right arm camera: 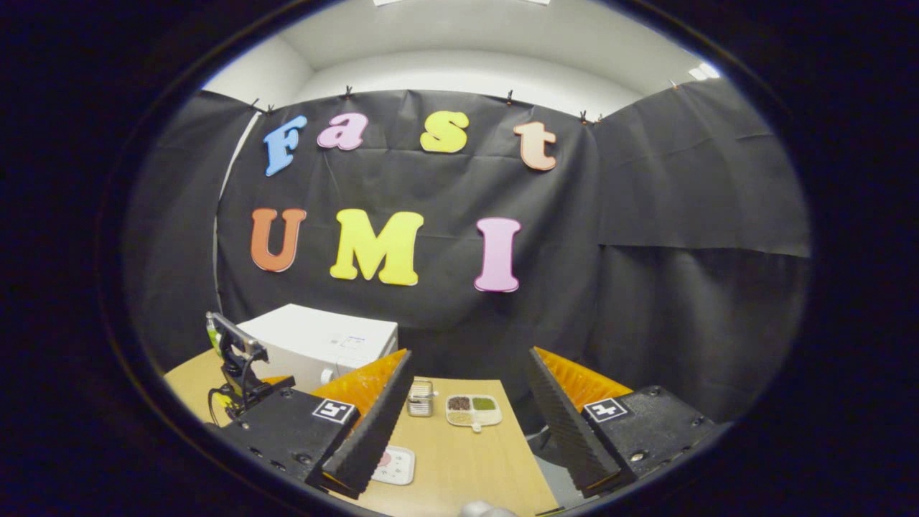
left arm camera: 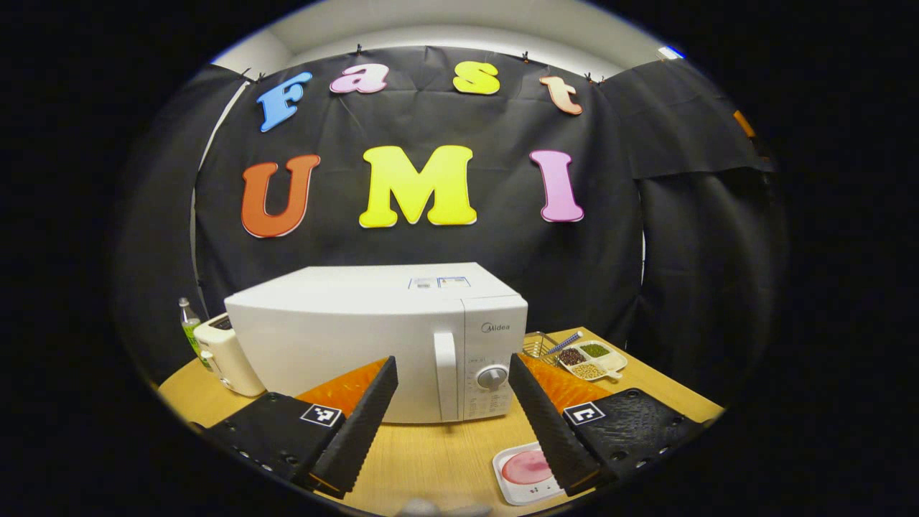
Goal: Open the microwave oven with the left hand, put the food in, and close the microwave oven.
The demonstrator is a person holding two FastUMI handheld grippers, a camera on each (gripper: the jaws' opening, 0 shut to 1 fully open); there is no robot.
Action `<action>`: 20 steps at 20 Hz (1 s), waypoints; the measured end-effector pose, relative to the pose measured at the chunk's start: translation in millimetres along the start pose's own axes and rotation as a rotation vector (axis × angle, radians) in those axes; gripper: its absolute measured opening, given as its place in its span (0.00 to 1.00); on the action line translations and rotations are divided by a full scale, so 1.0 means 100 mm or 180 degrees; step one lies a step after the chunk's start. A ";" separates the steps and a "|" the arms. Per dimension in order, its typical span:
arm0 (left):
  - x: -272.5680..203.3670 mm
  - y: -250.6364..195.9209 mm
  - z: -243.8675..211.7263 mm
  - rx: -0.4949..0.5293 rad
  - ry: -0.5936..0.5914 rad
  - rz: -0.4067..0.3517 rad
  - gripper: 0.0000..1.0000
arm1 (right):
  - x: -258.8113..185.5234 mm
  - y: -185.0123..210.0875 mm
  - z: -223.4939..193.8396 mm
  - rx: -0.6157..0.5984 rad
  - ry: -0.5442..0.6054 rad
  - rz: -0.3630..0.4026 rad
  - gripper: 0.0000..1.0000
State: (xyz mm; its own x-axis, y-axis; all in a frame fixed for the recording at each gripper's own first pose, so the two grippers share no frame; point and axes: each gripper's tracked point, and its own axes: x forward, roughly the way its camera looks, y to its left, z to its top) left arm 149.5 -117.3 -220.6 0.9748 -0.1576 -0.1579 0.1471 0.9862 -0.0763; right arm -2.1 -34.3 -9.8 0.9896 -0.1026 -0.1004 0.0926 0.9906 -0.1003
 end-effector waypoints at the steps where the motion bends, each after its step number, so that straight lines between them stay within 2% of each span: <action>1: 0.13 0.00 -0.07 0.0006 0.0023 0.0007 0.96 | -0.02 -0.05 -0.02 0.0002 0.0028 -0.0050 0.92; 3: 0.32 -0.01 -0.19 0.0005 0.0064 0.0029 0.96 | -0.03 -0.11 -0.09 -0.0003 0.0082 -0.0142 0.92; 4: 0.41 -0.01 -0.20 0.0015 0.0050 0.0043 0.88 | -0.03 -0.14 -0.11 -0.0008 0.0110 -0.0184 1.00; 5: 0.46 0.00 -0.22 0.0036 0.0048 0.0067 0.95 | -0.04 -0.17 -0.16 -0.0004 0.0139 -0.0220 1.00; 9: 0.62 0.05 -0.28 0.0009 0.0043 0.0110 0.93 | -0.06 -0.22 -0.24 0.0003 0.0201 -0.0306 1.00; 10: 0.63 0.06 -0.29 -0.0013 0.0053 0.0111 0.92 | -0.07 -0.23 -0.25 0.0013 0.0204 -0.0323 0.92; 11: 0.65 0.06 -0.29 -0.0019 0.0045 0.0104 0.78 | -0.07 -0.23 -0.25 0.0016 0.0206 -0.0335 0.92; 12: 0.67 0.07 -0.28 -0.0015 0.0034 0.0105 0.87 | -0.08 -0.24 -0.26 0.0017 0.0219 -0.0352 1.00; 14: 0.72 0.10 -0.27 0.0022 0.0017 0.0135 0.77 | -0.09 -0.22 -0.28 0.0026 0.0242 -0.0355 1.00; 15: 0.73 0.20 -0.26 0.0062 0.0013 0.0260 0.59 | -0.10 -0.21 -0.27 0.0021 0.0246 -0.0352 0.93; 16: 0.72 0.20 -0.27 0.0013 0.0030 0.0262 0.41 | -0.11 -0.20 -0.27 0.0013 0.0250 -0.0349 0.93; 17: 0.72 0.16 -0.25 -0.0001 0.0023 0.0225 0.35 | -0.12 -0.18 -0.28 0.0017 0.0253 -0.0340 0.93; 18: 0.73 0.14 -0.27 0.0007 0.0033 0.0215 0.35 | -0.12 -0.17 -0.29 0.0018 0.0259 -0.0336 0.93; 19: 0.74 0.14 -0.27 0.0006 0.0025 0.0203 0.28 | -0.11 -0.16 -0.29 0.0021 0.0273 -0.0333 1.00; 20: 0.73 0.15 -0.27 -0.0015 0.0028 0.0182 0.27 | -0.12 -0.16 -0.32 0.0036 0.0290 -0.0325 0.93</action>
State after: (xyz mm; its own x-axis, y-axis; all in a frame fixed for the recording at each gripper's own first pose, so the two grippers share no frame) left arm 218.6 -115.3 -259.8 0.9801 -0.1014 -0.1708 0.0903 0.9933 -0.0717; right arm -18.5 -51.5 -38.5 0.9610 -0.2103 -0.1797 0.1941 0.9755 -0.1035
